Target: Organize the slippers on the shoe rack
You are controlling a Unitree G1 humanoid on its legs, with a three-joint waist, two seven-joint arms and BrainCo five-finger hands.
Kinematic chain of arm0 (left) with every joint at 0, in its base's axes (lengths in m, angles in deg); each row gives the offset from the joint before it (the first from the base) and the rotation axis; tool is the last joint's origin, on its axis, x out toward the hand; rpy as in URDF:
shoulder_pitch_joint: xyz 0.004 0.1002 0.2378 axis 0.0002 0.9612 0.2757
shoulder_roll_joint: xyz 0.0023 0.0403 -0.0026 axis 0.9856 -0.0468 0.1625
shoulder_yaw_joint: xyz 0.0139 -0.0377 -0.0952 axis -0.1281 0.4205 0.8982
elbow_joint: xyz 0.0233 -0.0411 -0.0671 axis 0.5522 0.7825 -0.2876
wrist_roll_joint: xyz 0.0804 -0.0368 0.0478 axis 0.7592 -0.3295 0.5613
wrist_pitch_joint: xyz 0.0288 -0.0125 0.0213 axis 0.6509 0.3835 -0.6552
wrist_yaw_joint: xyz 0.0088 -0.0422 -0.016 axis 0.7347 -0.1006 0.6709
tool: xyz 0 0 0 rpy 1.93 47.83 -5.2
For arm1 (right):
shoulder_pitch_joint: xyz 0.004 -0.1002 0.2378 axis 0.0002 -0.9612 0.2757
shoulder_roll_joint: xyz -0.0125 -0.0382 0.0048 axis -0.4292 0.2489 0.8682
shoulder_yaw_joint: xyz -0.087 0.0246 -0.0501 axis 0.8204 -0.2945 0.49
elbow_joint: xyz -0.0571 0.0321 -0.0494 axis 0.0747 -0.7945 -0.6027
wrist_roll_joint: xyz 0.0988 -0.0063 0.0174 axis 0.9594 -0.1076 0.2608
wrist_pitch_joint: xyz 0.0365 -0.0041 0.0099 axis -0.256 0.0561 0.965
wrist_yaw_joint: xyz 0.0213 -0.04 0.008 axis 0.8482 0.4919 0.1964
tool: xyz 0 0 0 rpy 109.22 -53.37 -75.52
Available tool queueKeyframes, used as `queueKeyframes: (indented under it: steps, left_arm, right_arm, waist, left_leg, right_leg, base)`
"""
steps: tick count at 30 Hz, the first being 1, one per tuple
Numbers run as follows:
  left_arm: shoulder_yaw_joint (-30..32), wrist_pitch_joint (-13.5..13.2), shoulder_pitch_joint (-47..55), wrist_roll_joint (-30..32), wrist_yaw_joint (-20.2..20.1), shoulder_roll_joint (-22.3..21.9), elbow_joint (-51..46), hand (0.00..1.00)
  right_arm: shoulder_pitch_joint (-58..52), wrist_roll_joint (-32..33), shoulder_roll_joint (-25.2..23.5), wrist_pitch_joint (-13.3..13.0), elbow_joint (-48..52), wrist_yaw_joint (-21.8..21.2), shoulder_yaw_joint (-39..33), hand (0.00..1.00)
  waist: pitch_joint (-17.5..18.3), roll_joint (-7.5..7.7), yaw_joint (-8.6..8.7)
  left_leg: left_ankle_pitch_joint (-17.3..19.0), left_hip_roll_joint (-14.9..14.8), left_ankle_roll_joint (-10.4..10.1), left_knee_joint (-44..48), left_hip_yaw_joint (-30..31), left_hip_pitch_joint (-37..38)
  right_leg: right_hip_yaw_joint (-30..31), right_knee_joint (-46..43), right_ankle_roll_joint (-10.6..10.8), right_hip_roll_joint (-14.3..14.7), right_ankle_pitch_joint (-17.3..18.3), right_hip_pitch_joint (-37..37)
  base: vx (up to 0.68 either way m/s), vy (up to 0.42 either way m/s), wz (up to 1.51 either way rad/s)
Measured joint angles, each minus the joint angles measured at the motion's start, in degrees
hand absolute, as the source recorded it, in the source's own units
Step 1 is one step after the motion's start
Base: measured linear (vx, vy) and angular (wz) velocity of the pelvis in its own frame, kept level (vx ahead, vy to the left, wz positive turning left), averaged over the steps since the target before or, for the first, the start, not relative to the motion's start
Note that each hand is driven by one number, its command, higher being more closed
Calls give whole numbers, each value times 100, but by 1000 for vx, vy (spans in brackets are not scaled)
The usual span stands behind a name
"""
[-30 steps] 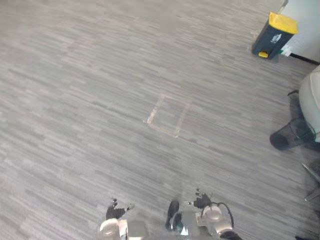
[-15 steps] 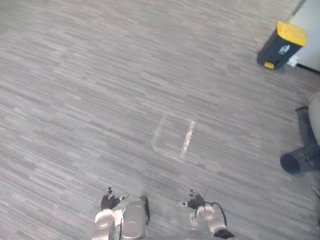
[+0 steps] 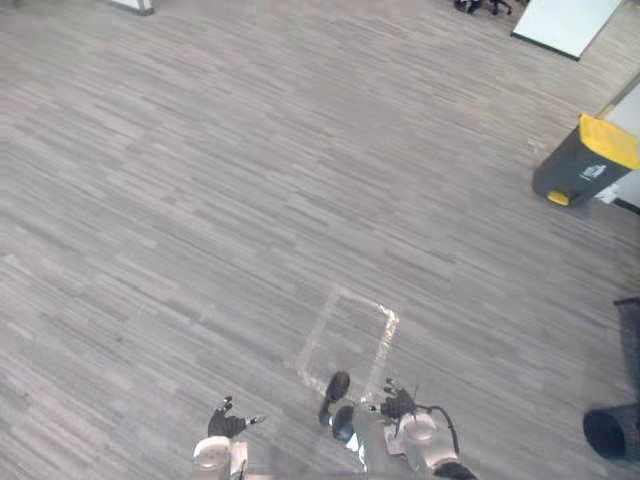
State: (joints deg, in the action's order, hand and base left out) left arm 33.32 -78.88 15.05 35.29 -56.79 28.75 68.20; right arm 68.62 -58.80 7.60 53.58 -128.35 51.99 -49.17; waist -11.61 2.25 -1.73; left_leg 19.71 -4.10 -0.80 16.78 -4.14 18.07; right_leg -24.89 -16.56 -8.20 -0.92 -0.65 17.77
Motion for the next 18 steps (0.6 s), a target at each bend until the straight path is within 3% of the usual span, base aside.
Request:
queueKeyframes:
  steps: [1, 3, 4, 6, 7, 8, 9, 10, 11, 13, 14, 16, 17, 18]
  left_arm:
    - [80, 6, -41, 10, -12, -63, 35, 0]
    - [276, 18, -38, 21, -28, -232, 17, 0]
    - [374, 14, -44, 60, -55, -283, -44, 0]
    - [370, 11, -57, 73, -86, -258, -161, 0]
    - [354, 2, -50, 99, -92, -245, -265, 0]
    - [352, -6, -45, 98, -89, -250, -344, 0]
    - [352, -11, -44, 98, -84, -248, -388, 0]
    - [342, -61, -49, 99, -83, -252, -461, 0]
    - [330, -110, -51, 96, -84, -255, -495, 0]
    - [319, -122, -56, 84, -73, -305, -463, 0]
    - [319, -129, -61, 29, -66, -349, -404, 0]
    - [309, -117, -92, -61, -56, -233, -252, 0]
    - [321, -120, -75, -126, -48, -217, -245, 0]
    - [343, -123, -54, -135, -41, -219, -266, 0]
  right_arm:
    - [-13, 4, 0, 2, 38, -2, -24, 0]
    - [-96, 18, -50, 29, 248, -2, 44, 0]
    - [-155, 27, -89, 28, 278, 1, 56, 0]
    - [-229, 46, -169, 31, 272, 4, 50, 0]
    - [-293, 75, -209, 30, 242, 5, 57, 0]
    - [-321, 140, -227, 33, 218, 9, 56, 0]
    - [-320, 188, -233, 32, 217, 10, 55, 0]
    - [-292, 237, -228, 32, 208, 17, 34, 0]
    - [-259, 236, -232, 31, 206, 24, -3, 0]
    - [-264, 236, -206, 26, 215, 40, -90, 0]
    - [-281, 239, -123, 19, 197, 49, -120, 0]
    - [-244, 232, -210, 23, 141, 36, -53, 0]
    - [-339, 225, -219, 23, 116, 23, -56, 0]
    - [-365, 223, -236, 22, 143, 21, -51, 0]
  waist:
    - [-1, -137, 21]
    - [-29, -325, 84]
    - [-45, -357, 83]
    - [-65, -271, 20]
    - [-64, -175, -48]
    - [-69, -133, -108]
    - [-75, -120, -151]
    - [-97, -101, -162]
    - [-114, -73, -180]
    - [-147, -163, -192]
    - [-181, -260, -197]
    - [-144, -108, -184]
    - [-115, -50, -201]
    - [-96, -28, -216]
  left_leg:
    - [-195, -171, -291, 1049, -23, -358]
    - [-1107, -464, -763, 3112, 3, -1123]
    - [-942, -692, -712, 4252, -186, -1623]
    - [-633, -876, -505, 4869, -455, -2044]
    - [-403, -919, -292, 4884, -610, -2368]
    - [-161, -924, -203, 4523, -607, -2708]
    - [-60, -907, -205, 4208, -591, -2829]
    - [63, -774, -254, 3319, -358, -3037]
    - [53, -498, -306, 2342, 191, -3219]
    - [-272, -108, -559, 880, 1562, -3126]
    - [-845, -83, -877, 781, 1686, -2992]
    - [-595, 327, -623, 843, 1626, -2674]
    - [-441, 369, -421, 983, 1361, -2568]
    - [-360, 322, -356, 1049, 1088, -2484]
  right_leg:
    - [15, -6, 9, 213, 163, -165]
    - [283, 199, -22, 535, 355, -604]
    - [542, 233, -36, 683, 533, -936]
    - [873, 292, 15, 719, 706, -1340]
    - [1255, 426, 63, 695, 773, -1675]
    - [1599, 538, 113, 636, 776, -1939]
    - [1763, 556, 170, 585, 782, -2004]
    - [2082, 558, 247, 482, 785, -2096]
    - [2442, 464, 442, 337, 891, -2091]
    - [2989, 198, 817, 202, 1173, -1984]
    - [3227, 13, 964, 230, 1331, -1944]
    - [3364, -195, 1009, -28, 1351, -1985]
    - [3421, -328, 1027, -119, 1365, -1979]
    - [3461, -462, 1055, -174, 1381, -1950]
  base:
    - [840, -198, -57]
    - [646, -50, -79]
    - [579, 27, -95]
    - [536, 60, -91]
    - [595, 152, -128]
    - [583, 194, -140]
    - [445, 266, -147]
    - [388, 355, -145]
    - [359, 391, -161]
    - [257, 415, -145]
    - [315, 537, -147]
    - [297, 421, -121]
    - [245, 320, -96]
    - [221, 316, -115]
